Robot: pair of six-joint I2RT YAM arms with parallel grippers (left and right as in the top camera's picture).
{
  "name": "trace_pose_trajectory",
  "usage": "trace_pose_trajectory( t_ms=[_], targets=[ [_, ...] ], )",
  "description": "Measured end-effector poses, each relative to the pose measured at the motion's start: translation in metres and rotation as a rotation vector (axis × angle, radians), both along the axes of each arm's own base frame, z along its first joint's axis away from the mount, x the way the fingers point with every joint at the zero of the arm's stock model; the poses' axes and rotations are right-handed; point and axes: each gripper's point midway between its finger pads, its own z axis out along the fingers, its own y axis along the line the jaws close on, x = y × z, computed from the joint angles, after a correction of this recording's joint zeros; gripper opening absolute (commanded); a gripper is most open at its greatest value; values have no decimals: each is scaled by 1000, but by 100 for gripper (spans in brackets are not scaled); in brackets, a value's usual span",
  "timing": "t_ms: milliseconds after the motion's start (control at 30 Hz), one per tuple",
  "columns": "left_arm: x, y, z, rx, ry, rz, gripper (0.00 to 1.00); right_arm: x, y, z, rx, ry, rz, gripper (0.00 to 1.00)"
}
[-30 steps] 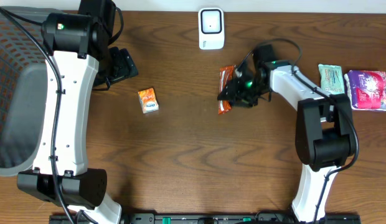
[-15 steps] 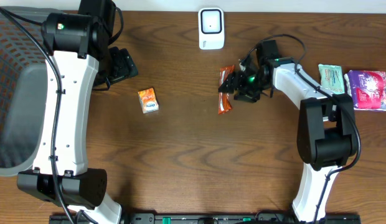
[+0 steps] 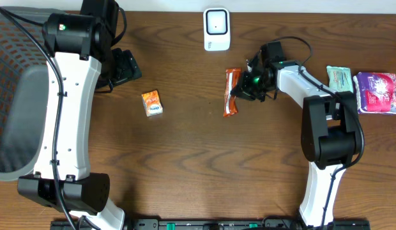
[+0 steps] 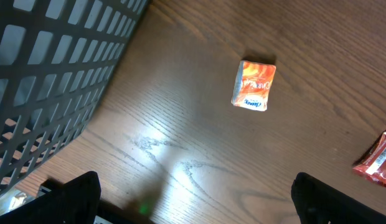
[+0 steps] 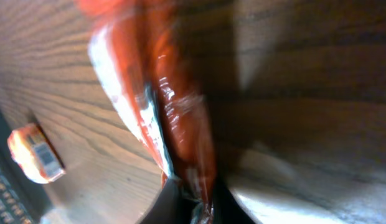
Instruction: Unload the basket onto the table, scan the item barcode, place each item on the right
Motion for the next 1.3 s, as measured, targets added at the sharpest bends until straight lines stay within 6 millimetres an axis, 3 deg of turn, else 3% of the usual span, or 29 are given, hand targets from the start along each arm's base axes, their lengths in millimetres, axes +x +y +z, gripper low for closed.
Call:
trace_pose_trajectory(
  t_ms=[167, 300, 400, 533, 633, 867, 1133, 1300],
  targets=[
    [0, 0, 0, 0, 0, 0, 98, -7, 0, 1, 22, 30, 10, 1],
    [0, 0, 0, 0, 0, 0, 98, -9, 2, 9, 142, 9, 78, 1],
    [0, 0, 0, 0, 0, 0, 98, -10, -4, 15, 203, -1, 97, 1],
    [0, 0, 0, 0, 0, 0, 98, -17, -16, 12, 161, 46, 87, 1],
    [0, 0, 0, 0, 0, 0, 98, -18, -23, 17, 58, 40, 89, 1],
    [0, 0, 0, 0, 0, 0, 98, -19, -49, 63, -437, -97, 47, 1],
    [0, 0, 0, 0, 0, 0, 98, -28, -54, 69, -973, -212, -52, 2],
    [0, 0, 0, 0, 0, 0, 98, -25, -29, 51, -1039, -276, -57, 25]
  ],
)
